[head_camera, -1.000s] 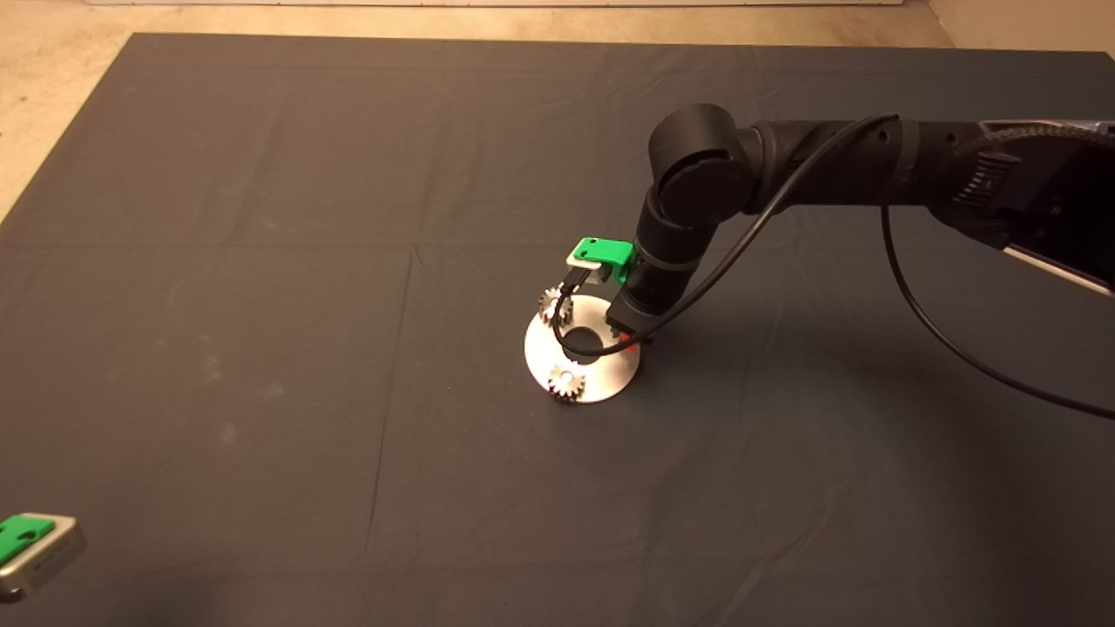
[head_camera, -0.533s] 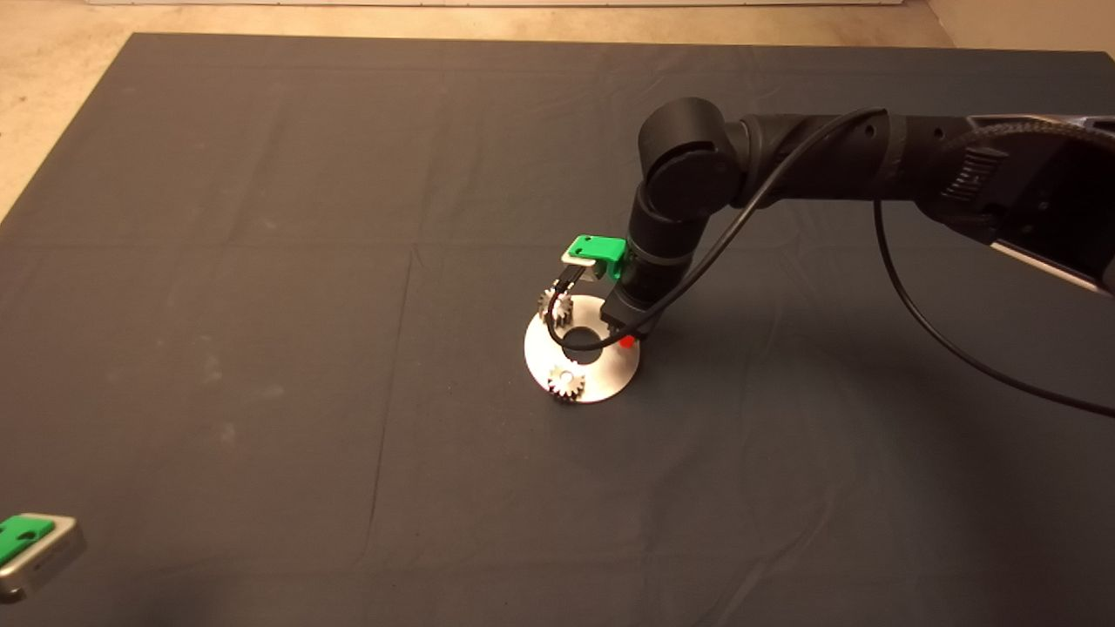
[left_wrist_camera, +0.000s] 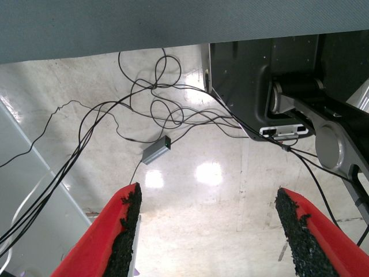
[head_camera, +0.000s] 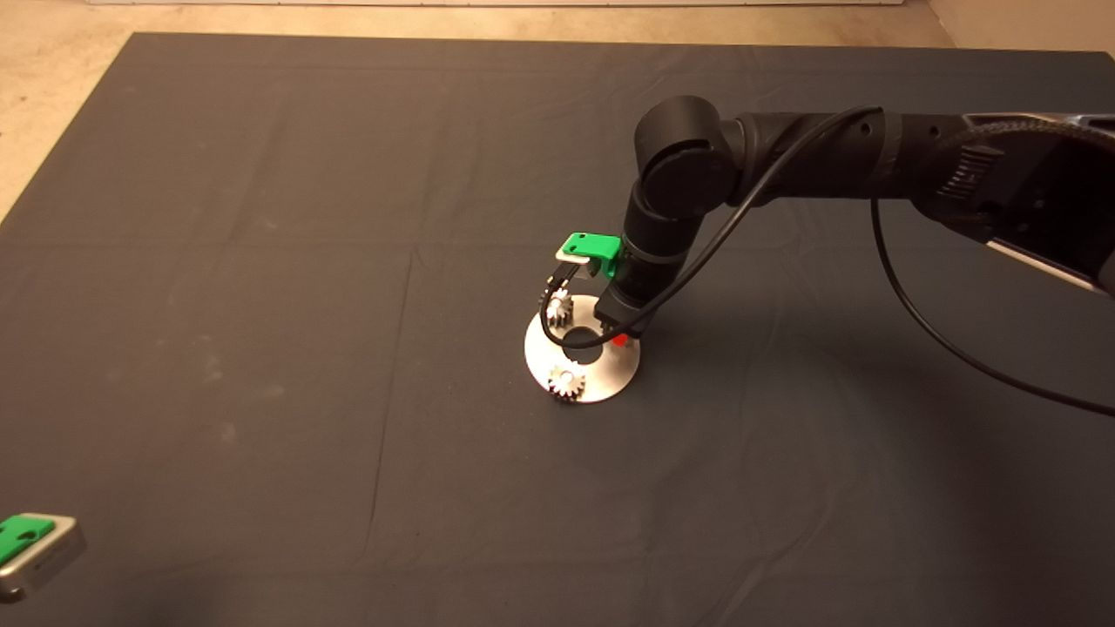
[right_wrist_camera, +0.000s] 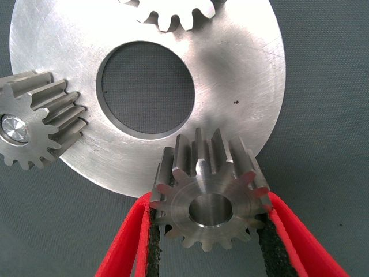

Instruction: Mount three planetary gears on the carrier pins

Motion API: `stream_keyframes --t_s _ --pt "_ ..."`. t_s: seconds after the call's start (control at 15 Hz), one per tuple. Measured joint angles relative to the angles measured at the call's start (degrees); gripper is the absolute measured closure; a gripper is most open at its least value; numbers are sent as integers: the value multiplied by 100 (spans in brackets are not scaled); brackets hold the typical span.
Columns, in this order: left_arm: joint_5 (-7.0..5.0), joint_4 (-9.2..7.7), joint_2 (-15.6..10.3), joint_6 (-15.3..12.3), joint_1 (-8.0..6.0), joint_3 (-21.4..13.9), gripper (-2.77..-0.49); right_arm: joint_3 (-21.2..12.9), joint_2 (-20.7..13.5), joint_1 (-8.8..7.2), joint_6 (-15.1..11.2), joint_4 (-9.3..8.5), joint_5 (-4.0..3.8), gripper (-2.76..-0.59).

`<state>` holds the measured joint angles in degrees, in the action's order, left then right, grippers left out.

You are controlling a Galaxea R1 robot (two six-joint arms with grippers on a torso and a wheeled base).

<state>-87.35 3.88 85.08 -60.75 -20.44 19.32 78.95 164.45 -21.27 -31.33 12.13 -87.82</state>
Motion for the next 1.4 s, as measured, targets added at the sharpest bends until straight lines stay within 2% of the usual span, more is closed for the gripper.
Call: stream_keyframes --t_s 0.33,0.73,1.4 --pt "0 0 0 0 0 0 -161 -1 -54 -13 0 0 34 -98" --pt "2 0 1 0 0 0 -161 -13 -116 -17 3 0 26 -99" --pt "0 0 0 -2 0 0 -161 -240 -146 -33 5 -10 22 -98"
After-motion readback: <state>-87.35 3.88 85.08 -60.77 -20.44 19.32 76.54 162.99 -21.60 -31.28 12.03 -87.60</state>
